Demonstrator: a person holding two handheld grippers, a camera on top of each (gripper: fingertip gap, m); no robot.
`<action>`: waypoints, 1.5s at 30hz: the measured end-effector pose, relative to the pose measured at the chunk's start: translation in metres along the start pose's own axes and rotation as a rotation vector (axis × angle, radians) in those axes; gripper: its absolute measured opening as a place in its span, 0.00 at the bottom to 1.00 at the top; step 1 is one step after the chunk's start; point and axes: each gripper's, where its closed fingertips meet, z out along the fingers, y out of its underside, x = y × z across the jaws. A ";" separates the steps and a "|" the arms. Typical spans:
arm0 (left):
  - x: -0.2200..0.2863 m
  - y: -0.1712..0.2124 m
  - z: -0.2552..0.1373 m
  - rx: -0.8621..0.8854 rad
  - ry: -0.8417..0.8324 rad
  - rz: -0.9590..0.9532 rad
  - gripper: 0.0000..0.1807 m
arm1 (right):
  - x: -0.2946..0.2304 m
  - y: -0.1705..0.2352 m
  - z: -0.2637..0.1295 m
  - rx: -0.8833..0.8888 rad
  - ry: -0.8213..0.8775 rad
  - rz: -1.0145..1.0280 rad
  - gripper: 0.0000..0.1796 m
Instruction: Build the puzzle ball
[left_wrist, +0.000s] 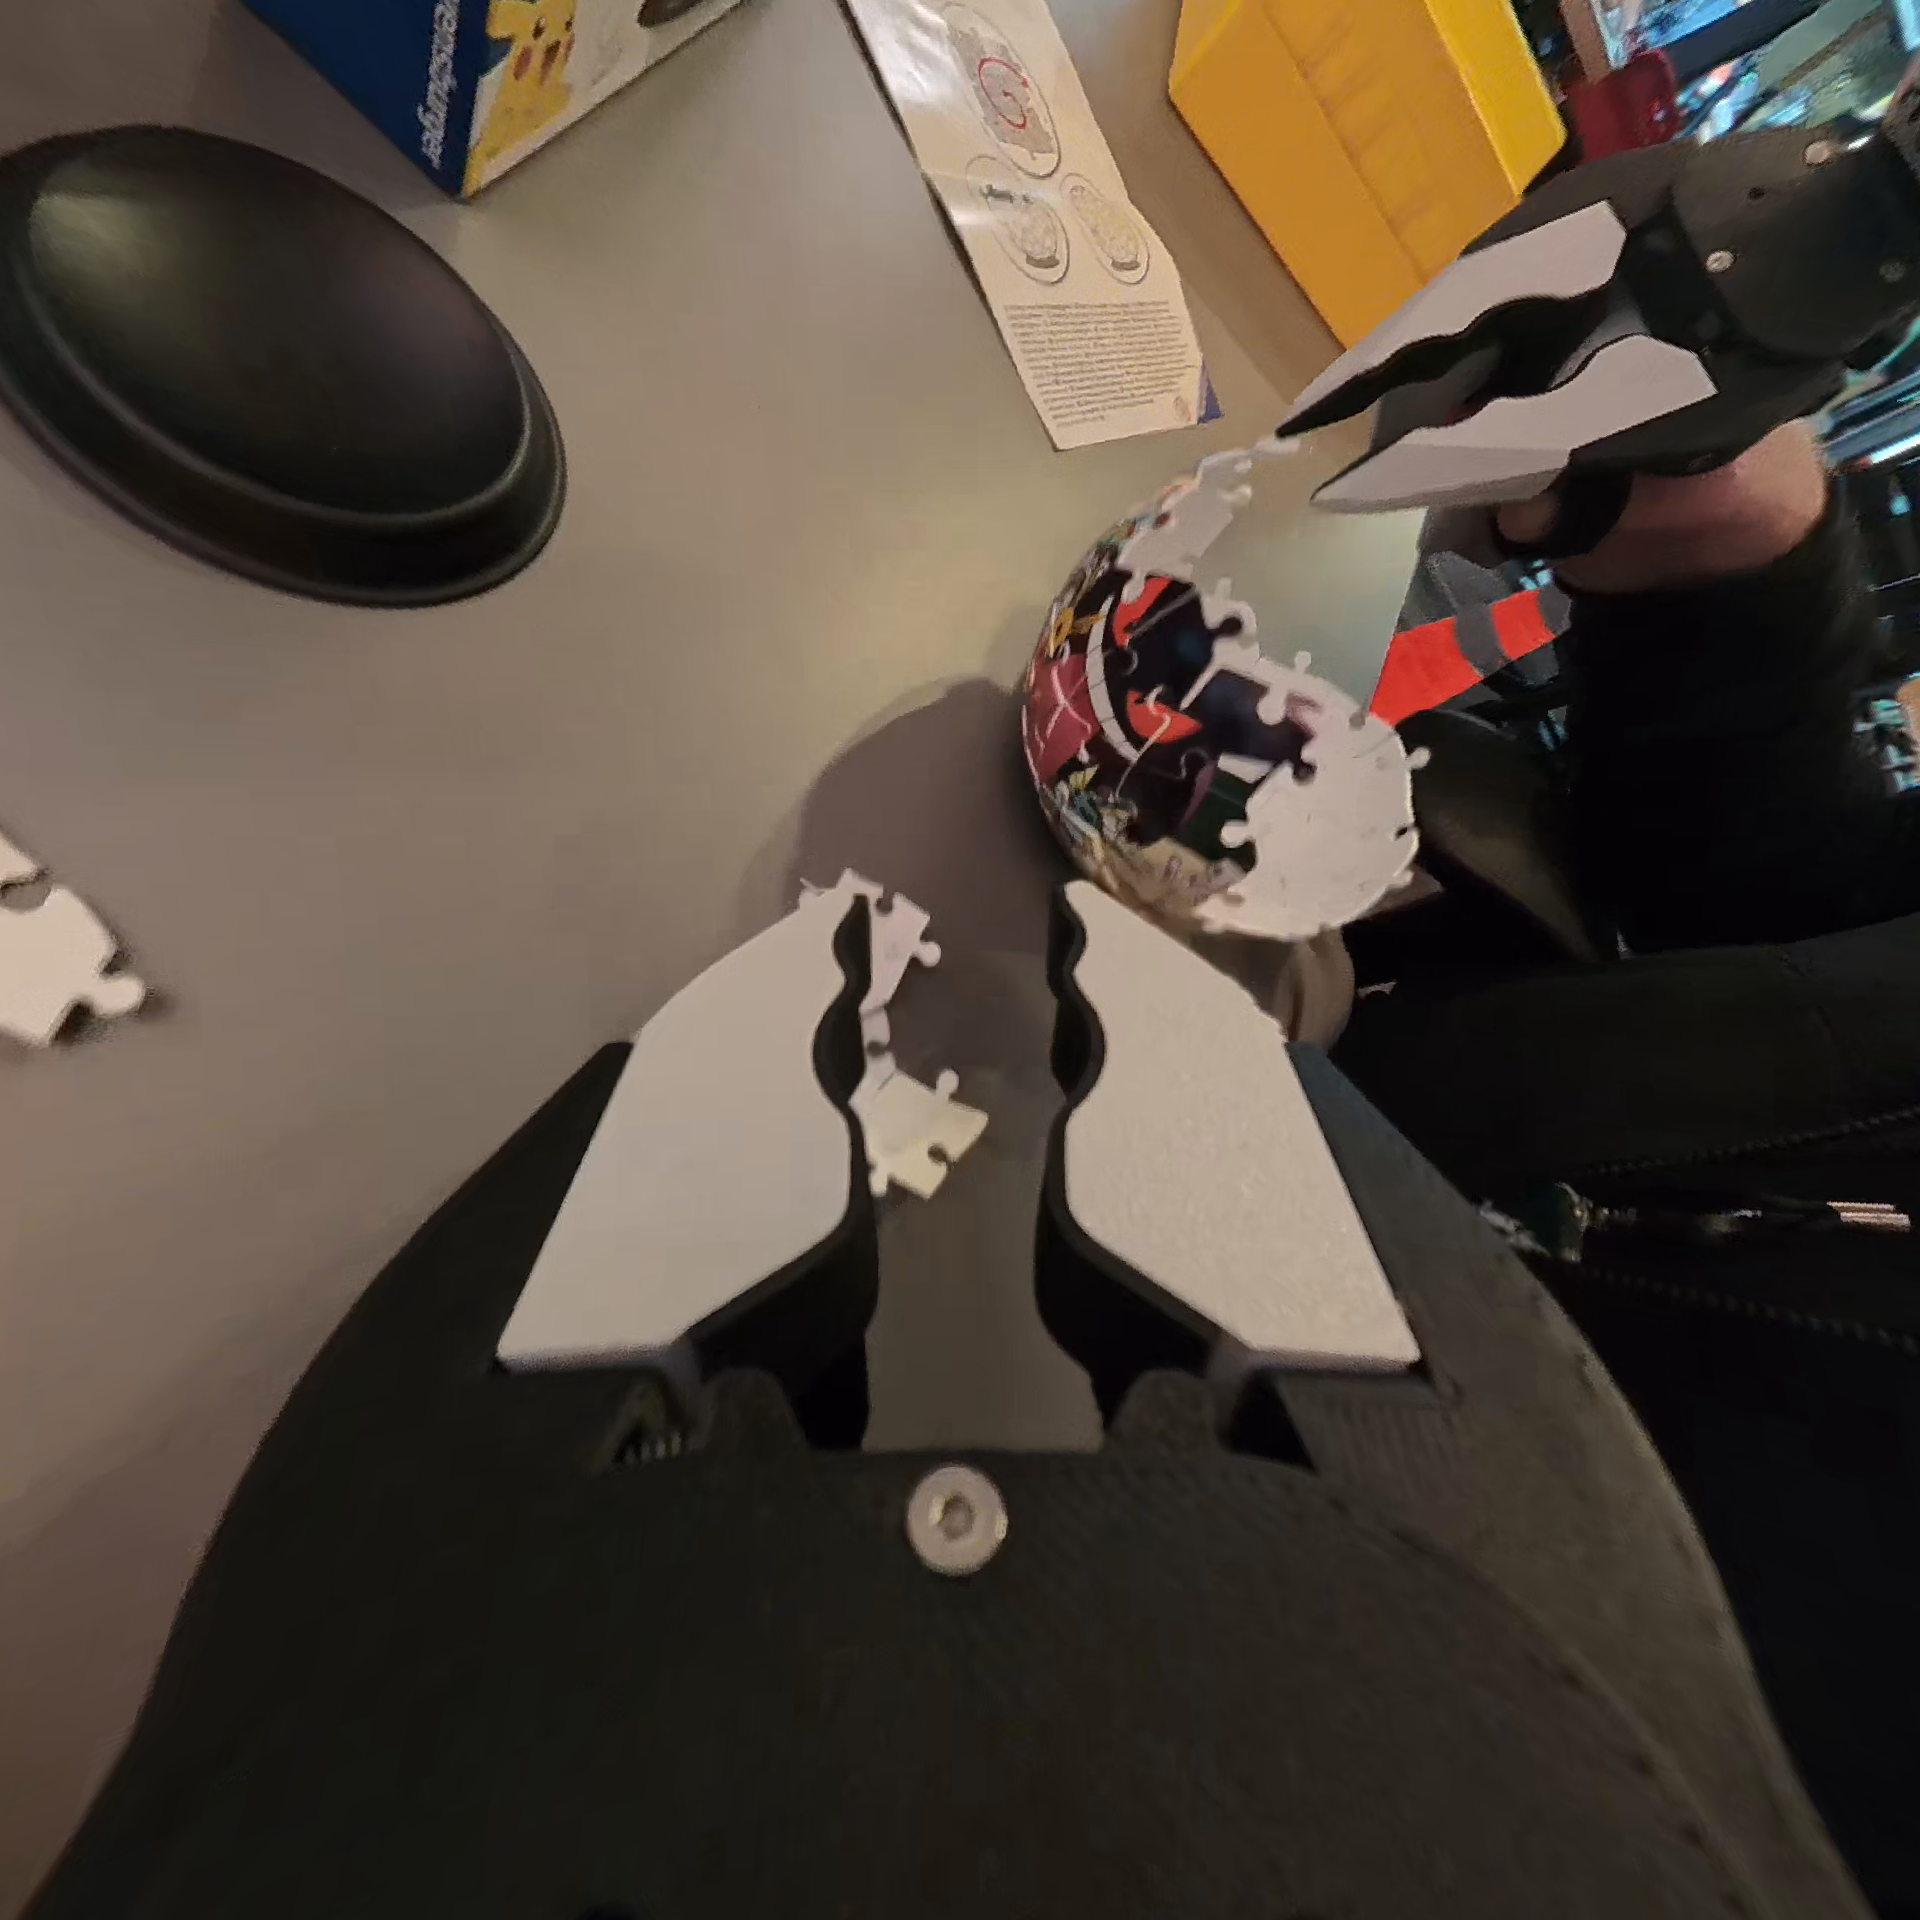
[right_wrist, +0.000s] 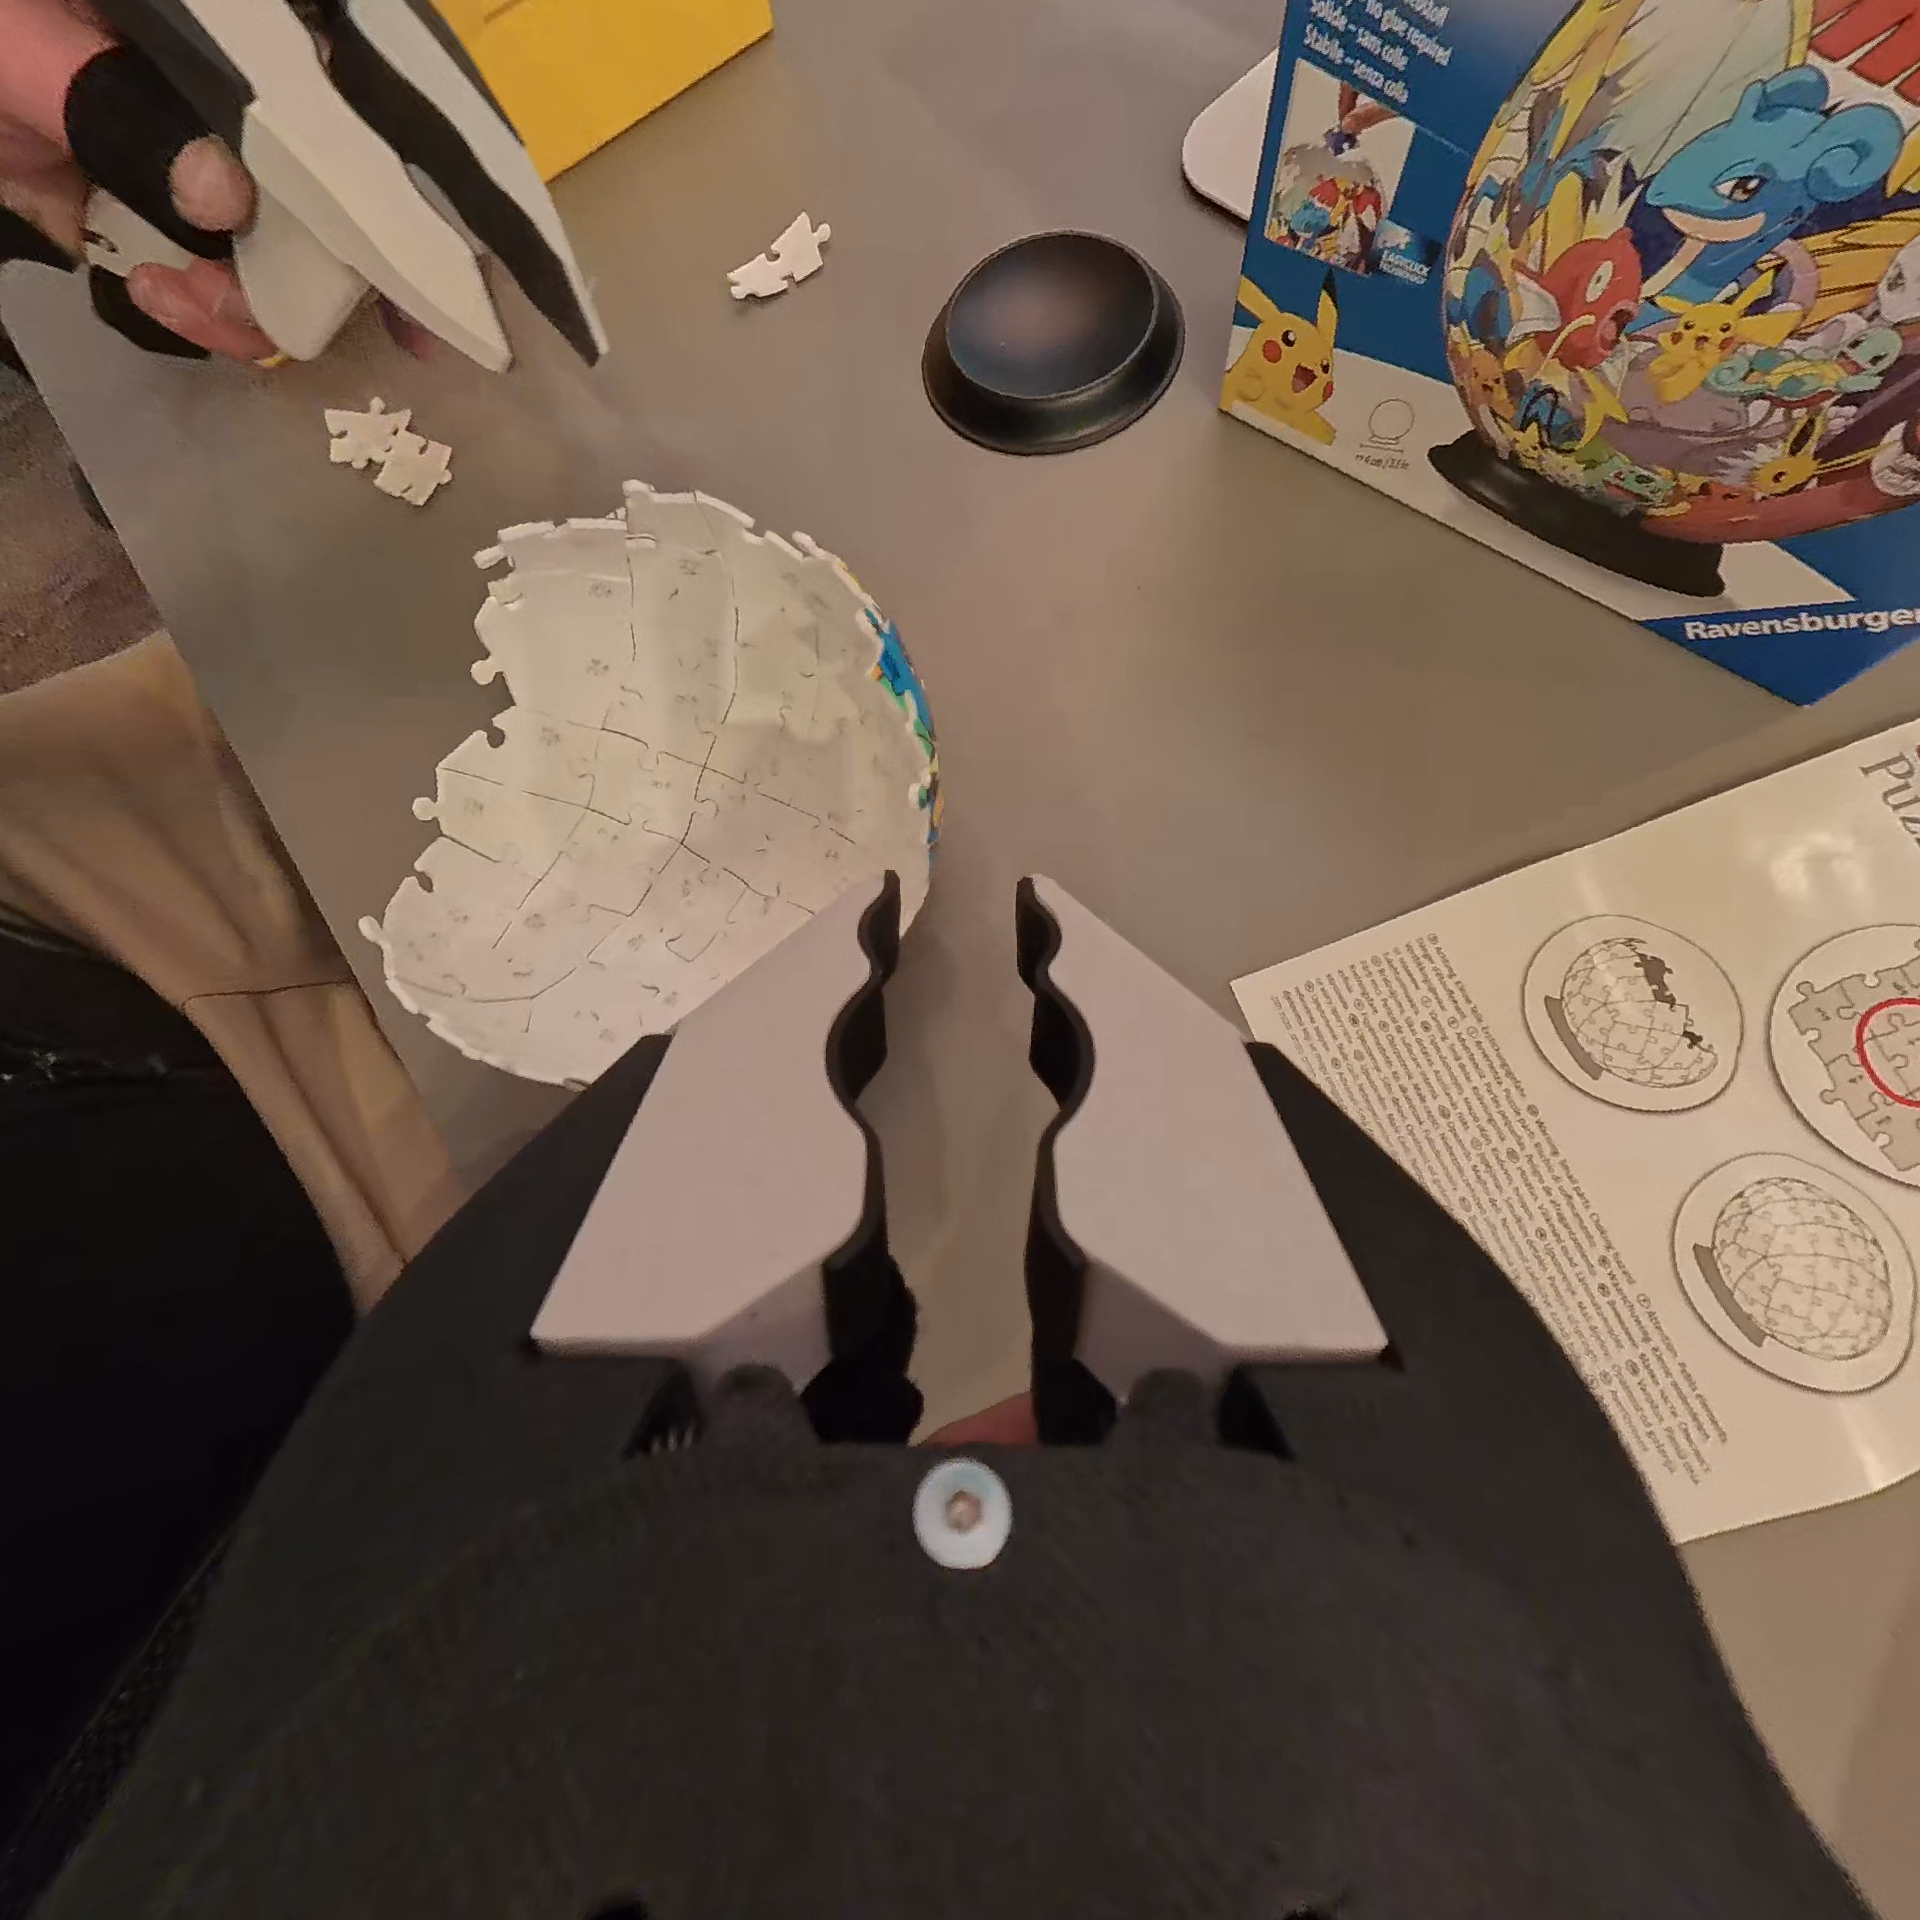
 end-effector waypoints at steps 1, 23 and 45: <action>-0.002 0.006 -0.005 -0.026 -0.019 -0.007 0.18 | 0.000 0.000 0.000 0.005 0.001 0.006 0.11; 0.012 0.088 -0.049 -0.041 -0.319 0.021 0.25 | -0.002 -0.003 -0.002 0.062 0.009 -0.001 0.10; -0.012 0.094 -0.060 -0.048 -0.583 0.172 0.24 | 0.008 0.002 0.007 0.057 0.014 0.018 0.09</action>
